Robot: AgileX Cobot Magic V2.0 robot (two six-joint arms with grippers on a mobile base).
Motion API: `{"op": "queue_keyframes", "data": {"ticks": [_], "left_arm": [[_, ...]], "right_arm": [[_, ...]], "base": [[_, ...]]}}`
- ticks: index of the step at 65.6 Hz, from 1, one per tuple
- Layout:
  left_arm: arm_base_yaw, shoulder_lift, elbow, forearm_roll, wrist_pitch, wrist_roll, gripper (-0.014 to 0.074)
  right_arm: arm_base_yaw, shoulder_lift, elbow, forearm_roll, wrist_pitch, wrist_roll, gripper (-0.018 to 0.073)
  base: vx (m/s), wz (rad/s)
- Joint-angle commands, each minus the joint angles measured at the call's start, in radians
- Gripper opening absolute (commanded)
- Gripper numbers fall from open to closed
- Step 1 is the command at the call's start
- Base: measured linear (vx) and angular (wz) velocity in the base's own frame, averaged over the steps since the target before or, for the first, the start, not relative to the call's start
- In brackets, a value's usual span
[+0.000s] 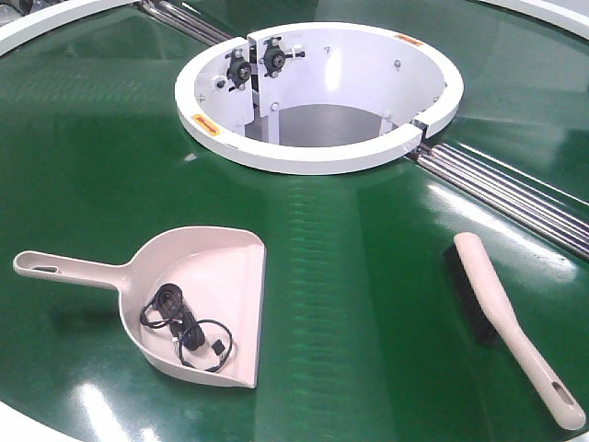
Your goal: Clean and inspect green conveyor with broom and dustpan
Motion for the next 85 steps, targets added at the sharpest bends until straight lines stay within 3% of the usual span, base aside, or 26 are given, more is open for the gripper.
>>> {"op": "queue_keyframes", "data": {"ticks": [1, 21, 28, 38, 41, 51, 85], "left_arm": [[-0.005, 0.007, -0.029, -0.014, -0.081, -0.010, -0.0008], [0.006, -0.008, 0.030, -0.018, -0.089, -0.017, -0.0008], [0.029, -0.045, 0.105, -0.023, -0.122, -0.126, -0.0008], [0.087, -0.159, 0.274, -0.013, -0.321, -0.272, -0.0008], [0.106, -0.202, 0.269, -0.012, -0.271, -0.291, -0.0008], [0.142, -0.240, 0.271, -0.013, -0.264, -0.293, -0.0008], [0.142, -0.240, 0.270, -0.006, -0.261, -0.293, -0.0008]], "right_arm": [[0.001, 0.013, -0.025, 0.000, -0.074, -0.002, -0.0009], [0.001, 0.013, -0.025, 0.000, -0.074, -0.002, -0.0009], [0.001, 0.013, -0.025, 0.000, -0.074, -0.002, -0.0009], [0.001, 0.013, -0.025, 0.000, -0.073, -0.002, -0.0009], [0.001, 0.013, -0.025, 0.000, -0.073, -0.002, -0.0009], [0.001, 0.013, -0.025, -0.001, -0.073, -0.002, -0.0009], [0.001, 0.013, -0.025, -0.001, -0.072, -0.002, -0.0009]], "base": [[0.00, 0.00], [0.00, 0.00], [0.00, 0.00], [0.00, 0.00], [0.00, 0.00], [0.00, 0.00], [0.00, 0.00]]}}
